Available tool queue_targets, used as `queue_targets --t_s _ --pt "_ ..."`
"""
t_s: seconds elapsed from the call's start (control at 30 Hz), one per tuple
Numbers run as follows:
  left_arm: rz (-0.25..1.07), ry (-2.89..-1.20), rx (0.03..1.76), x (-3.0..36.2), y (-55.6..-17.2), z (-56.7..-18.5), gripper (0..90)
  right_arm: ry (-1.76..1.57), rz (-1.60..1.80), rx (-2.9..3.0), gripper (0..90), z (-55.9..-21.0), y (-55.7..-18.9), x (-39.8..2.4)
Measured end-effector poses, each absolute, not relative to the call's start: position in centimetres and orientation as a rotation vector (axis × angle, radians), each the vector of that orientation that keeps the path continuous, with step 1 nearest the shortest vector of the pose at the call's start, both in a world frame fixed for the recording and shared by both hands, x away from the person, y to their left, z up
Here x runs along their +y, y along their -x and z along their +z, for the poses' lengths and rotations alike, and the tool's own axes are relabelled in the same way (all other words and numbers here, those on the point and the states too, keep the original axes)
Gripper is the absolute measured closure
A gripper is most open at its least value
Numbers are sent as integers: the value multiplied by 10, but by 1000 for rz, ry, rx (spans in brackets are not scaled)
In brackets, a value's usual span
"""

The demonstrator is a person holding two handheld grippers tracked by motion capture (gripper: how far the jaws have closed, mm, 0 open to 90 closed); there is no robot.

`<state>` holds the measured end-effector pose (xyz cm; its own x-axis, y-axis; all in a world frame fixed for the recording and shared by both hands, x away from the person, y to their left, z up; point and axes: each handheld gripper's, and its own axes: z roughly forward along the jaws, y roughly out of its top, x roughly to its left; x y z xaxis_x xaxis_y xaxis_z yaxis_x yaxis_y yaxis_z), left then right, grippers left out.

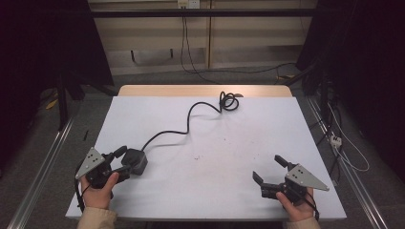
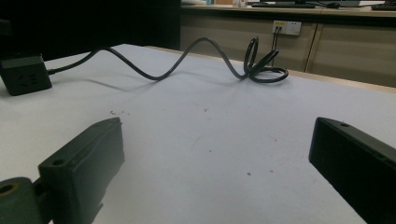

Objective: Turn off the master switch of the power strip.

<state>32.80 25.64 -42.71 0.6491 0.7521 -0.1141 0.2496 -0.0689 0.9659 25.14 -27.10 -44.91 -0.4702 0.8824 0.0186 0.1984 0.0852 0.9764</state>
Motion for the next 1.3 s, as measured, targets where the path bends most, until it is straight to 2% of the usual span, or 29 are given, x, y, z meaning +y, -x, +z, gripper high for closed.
queue_targets --t_s 0.43,0.83,1.3 --pt "508 -1651 854 263 -328 -427 538 -1071 1423 1748 30 -449 -251 -271" --pt "511 -1658 856 265 -329 -427 575 -1066 1421 1748 30 -448 -251 -271" --pt "500 -1672 849 269 -328 -426 676 -1058 1419 1751 30 -447 -251 -269"
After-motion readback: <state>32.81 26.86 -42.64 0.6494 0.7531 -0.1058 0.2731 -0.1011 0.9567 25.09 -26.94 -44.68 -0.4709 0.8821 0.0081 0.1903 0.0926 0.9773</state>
